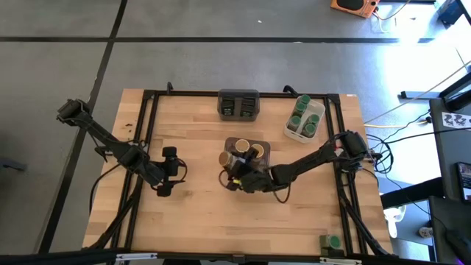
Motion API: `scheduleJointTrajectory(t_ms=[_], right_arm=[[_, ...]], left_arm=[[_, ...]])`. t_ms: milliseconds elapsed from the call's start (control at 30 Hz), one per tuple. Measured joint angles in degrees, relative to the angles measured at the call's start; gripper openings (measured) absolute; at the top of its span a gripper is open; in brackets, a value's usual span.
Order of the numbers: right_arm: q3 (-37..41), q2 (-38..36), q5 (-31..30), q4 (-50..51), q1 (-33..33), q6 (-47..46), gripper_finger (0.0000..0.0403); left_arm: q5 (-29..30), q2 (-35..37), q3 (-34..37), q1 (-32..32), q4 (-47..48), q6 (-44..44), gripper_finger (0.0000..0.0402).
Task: Sort spices by type
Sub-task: Put the golden seasoning bottle into the bottom black bin
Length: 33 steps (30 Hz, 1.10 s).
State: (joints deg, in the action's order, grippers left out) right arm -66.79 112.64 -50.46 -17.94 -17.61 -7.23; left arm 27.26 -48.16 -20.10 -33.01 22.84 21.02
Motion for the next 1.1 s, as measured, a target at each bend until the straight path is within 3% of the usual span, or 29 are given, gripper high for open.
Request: scheduleJointTrajectory(t_ms=[133,267,533,867,1100], right_arm=[[5.94,0.0,-1.2,-14.01,0.0,-2.64,0.0285],[9.25,0.13,-3.51,-20.35,0.07,-3.38,0.0285],[10.03,1.51,-2.91,-22.13,1.19,-6.44,0.0285],[9.93,3.63,0.61,-28.15,1.74,-2.44,0.0289],[9.91,3.63,6.94,-27.2,3.94,-2.82,0.0308]], left_arm=[[0.01,0.0,0.01,0.0,0.0,0.0,0.0278],[0.01,0.0,0.0,0.0,-0.08,-0.09,0.0278],[0.01,0.0,0.0,0.0,-1.19,-0.72,0.0278],[0.03,0.02,0.0,0.0,-1.25,-0.81,0.0278],[0.03,0.02,0.0,0.0,-1.23,-0.81,0.0278]])
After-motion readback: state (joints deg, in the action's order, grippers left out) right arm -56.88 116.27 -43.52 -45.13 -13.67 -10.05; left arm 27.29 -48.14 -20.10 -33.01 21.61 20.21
